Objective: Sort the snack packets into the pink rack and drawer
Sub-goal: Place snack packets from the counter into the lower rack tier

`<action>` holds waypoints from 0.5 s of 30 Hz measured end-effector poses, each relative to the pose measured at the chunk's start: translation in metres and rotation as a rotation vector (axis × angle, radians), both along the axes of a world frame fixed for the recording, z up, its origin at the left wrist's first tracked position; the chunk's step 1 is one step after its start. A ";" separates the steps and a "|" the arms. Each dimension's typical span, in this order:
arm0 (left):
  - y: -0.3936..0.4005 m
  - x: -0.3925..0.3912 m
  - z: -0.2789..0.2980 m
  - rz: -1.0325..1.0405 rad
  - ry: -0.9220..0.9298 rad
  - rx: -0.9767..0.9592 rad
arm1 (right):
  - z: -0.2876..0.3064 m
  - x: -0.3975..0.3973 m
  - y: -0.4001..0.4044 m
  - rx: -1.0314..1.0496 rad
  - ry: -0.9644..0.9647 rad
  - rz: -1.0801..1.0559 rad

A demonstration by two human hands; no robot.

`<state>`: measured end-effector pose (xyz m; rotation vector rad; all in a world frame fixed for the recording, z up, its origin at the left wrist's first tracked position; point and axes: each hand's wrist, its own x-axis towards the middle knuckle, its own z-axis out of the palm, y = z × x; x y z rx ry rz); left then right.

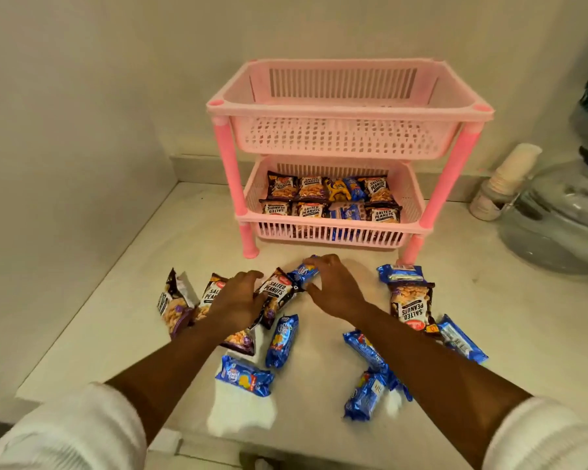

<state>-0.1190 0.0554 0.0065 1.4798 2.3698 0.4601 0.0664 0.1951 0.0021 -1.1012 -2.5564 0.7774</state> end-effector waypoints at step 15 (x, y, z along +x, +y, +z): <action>0.060 -0.023 -0.012 -0.140 -0.017 -0.296 | -0.015 -0.056 0.007 -0.062 -0.350 -0.148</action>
